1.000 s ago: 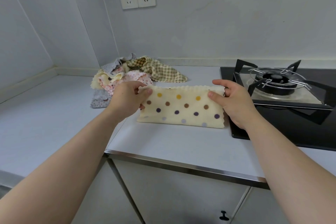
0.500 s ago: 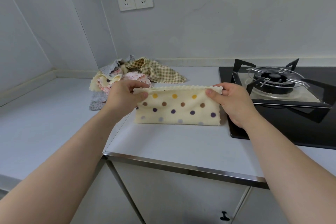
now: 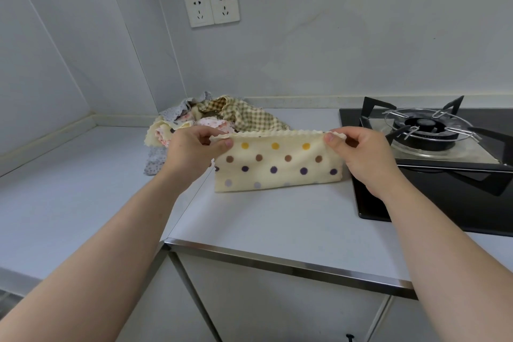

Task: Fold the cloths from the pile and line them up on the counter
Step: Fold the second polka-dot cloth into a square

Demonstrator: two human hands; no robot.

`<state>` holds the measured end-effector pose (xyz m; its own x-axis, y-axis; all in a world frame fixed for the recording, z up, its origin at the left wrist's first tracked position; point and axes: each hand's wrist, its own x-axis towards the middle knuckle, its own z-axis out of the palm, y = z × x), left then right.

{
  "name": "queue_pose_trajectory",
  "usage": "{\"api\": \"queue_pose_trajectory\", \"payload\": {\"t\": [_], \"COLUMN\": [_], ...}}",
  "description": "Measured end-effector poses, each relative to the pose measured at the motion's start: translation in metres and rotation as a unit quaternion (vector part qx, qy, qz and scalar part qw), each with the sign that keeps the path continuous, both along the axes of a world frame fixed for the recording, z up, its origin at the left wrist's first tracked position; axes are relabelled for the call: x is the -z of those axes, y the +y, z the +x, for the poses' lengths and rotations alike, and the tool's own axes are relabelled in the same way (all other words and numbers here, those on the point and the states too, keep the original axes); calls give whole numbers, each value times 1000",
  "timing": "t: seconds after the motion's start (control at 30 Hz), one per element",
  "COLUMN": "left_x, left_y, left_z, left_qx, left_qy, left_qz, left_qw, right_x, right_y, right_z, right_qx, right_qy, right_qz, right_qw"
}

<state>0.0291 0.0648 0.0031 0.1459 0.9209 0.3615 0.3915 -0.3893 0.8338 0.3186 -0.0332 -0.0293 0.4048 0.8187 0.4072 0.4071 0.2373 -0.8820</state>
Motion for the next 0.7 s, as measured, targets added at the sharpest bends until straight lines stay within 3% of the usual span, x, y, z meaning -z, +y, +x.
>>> {"api": "queue_pose_trajectory", "payload": {"t": [0.2,0.27,0.53,0.7], "left_x": [-13,-25,-43,-50], "left_y": [-5,-8,-10,-12], "left_z": [-2,-7,-27,-33], "left_qx": [0,28,72,142], "left_qy": [30,47,83,-29], "left_qz": [20,-11,-73,-206], "left_qw": [999,998,991,968], "right_x": [-7,-12,-17,-25], "right_y": [0,-2,-10,-15], "right_z": [4,6,6,7], "right_qx": [-20,-45,-118,-175], "right_qy": [35,61,128,192], "right_qz": [31,29,-38,-42], "right_qw": [999,997,984,965]}}
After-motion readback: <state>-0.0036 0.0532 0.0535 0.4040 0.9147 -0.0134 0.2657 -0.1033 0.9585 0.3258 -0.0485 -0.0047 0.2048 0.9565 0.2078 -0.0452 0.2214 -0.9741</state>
